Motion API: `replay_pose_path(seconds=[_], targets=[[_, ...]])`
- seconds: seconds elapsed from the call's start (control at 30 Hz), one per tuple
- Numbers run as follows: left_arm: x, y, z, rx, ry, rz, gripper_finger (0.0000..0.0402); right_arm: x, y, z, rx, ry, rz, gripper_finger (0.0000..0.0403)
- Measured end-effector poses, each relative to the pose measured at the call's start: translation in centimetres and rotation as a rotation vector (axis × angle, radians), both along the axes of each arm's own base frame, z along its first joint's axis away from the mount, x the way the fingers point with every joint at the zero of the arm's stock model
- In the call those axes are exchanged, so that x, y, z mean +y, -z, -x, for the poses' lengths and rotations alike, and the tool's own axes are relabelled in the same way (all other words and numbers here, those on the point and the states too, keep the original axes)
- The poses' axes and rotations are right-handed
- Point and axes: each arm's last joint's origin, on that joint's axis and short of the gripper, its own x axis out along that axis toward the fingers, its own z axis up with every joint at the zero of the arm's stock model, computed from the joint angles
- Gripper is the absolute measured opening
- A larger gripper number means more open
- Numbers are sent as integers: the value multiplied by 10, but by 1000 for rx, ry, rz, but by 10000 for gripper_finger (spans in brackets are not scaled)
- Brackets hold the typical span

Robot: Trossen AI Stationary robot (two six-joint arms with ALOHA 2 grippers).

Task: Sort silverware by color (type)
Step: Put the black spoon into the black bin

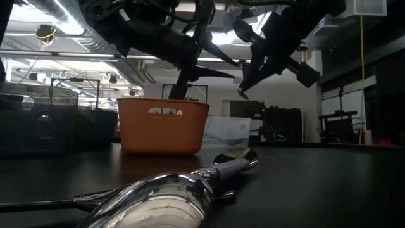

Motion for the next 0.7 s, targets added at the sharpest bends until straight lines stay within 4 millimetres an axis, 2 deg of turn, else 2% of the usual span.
replay_pose_path(seconds=[0.37, 0.7], targets=[[0, 1, -1, 43, -9, 24, 82, 0, -2, -1, -27, 50, 57, 1], [0, 1, -1, 37, -23, 48, 82, 0, -5, -4, -86, 97, 19, 1]])
